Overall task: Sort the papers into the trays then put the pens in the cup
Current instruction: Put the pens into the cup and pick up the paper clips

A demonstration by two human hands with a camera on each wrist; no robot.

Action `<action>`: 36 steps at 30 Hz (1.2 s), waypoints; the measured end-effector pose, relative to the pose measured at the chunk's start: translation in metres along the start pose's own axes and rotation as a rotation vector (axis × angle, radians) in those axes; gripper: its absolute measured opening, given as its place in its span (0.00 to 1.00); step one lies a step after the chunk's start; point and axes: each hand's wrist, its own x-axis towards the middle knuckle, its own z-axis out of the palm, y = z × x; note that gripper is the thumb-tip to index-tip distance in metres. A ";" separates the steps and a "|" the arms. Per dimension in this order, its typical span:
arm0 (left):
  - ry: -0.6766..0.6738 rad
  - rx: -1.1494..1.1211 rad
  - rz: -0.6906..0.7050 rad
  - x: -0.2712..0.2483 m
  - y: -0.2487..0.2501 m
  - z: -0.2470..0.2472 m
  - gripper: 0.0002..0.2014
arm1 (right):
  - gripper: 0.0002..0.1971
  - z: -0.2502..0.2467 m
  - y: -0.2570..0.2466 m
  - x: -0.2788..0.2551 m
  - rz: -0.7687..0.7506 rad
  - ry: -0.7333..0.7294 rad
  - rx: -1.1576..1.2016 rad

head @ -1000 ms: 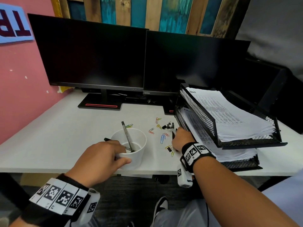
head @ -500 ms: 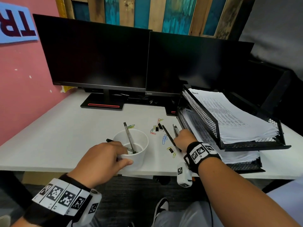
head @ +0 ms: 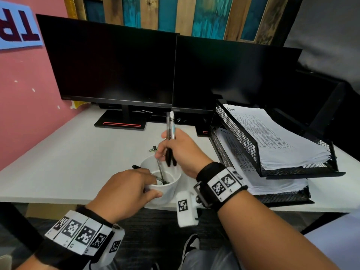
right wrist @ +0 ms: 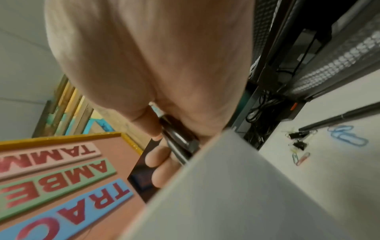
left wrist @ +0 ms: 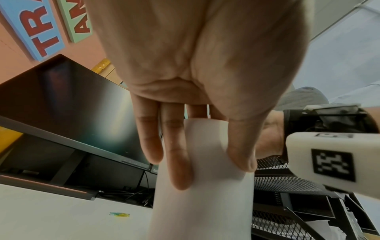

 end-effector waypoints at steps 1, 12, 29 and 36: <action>-0.004 0.009 -0.005 0.000 0.000 0.000 0.20 | 0.12 0.005 0.003 -0.001 -0.008 -0.025 -0.027; 0.021 0.020 -0.041 -0.006 -0.015 -0.002 0.20 | 0.11 -0.027 0.025 0.023 -0.128 0.199 -0.020; 0.052 0.033 -0.044 -0.003 -0.021 -0.007 0.20 | 0.14 -0.106 0.096 0.089 0.414 0.265 -1.222; 0.058 -0.004 -0.056 0.001 -0.024 -0.010 0.22 | 0.04 -0.112 0.083 0.096 0.396 0.283 -1.034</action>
